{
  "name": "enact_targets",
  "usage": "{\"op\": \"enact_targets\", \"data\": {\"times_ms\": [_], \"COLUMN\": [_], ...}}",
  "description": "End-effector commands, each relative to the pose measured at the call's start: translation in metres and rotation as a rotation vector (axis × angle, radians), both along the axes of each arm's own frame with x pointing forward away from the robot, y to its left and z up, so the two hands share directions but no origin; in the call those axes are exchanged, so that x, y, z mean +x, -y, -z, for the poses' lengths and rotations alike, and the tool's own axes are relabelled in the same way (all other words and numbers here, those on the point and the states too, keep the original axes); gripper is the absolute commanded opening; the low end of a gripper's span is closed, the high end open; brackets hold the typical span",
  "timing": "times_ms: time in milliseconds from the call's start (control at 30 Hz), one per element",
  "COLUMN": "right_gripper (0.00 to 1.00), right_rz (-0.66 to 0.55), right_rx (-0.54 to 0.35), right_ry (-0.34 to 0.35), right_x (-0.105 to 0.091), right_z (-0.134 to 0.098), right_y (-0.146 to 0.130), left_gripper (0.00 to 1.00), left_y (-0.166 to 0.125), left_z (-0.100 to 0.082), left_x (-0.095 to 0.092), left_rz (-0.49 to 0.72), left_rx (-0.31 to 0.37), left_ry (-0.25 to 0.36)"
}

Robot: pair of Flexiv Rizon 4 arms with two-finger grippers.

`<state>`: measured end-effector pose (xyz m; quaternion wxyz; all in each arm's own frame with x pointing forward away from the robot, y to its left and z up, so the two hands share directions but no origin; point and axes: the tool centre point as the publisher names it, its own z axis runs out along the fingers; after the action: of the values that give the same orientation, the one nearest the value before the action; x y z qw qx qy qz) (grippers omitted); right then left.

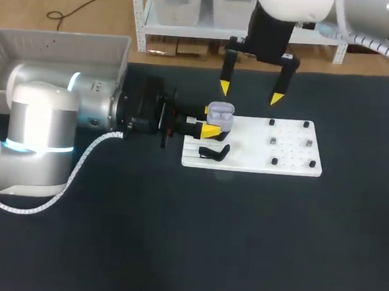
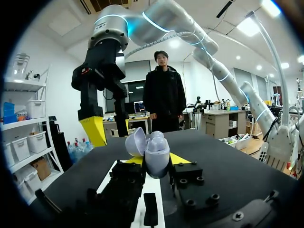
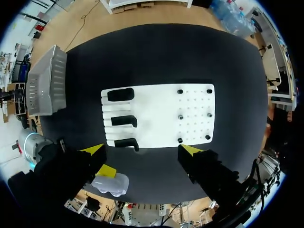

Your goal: Pick up each earbud case from the left stands, insert the matching earbuds, close the lid, and place the case in the box.

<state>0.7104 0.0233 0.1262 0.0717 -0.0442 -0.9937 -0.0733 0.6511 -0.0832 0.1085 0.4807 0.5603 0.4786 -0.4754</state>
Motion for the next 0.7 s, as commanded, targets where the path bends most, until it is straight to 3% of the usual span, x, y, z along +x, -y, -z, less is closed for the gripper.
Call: {"op": "enact_targets", "data": {"times_ms": [33, 700], "right_gripper": [1.0, 1.0], "right_rz": [-0.018, -0.044], "right_rx": [-0.014, -0.045], "right_ry": [-0.032, -0.062], "right_x": [0.002, -0.031], "right_z": [0.003, -0.004], "right_y": [-0.007, -0.011], "left_gripper": [0.0, 0.0], "left_y": [0.0, 0.0], "left_z": [0.0, 0.0], "left_x": [-0.001, -0.001], "left_rz": [-0.004, -0.004], "left_rx": [-0.001, -0.001], "left_ry": [0.002, 0.002]}}
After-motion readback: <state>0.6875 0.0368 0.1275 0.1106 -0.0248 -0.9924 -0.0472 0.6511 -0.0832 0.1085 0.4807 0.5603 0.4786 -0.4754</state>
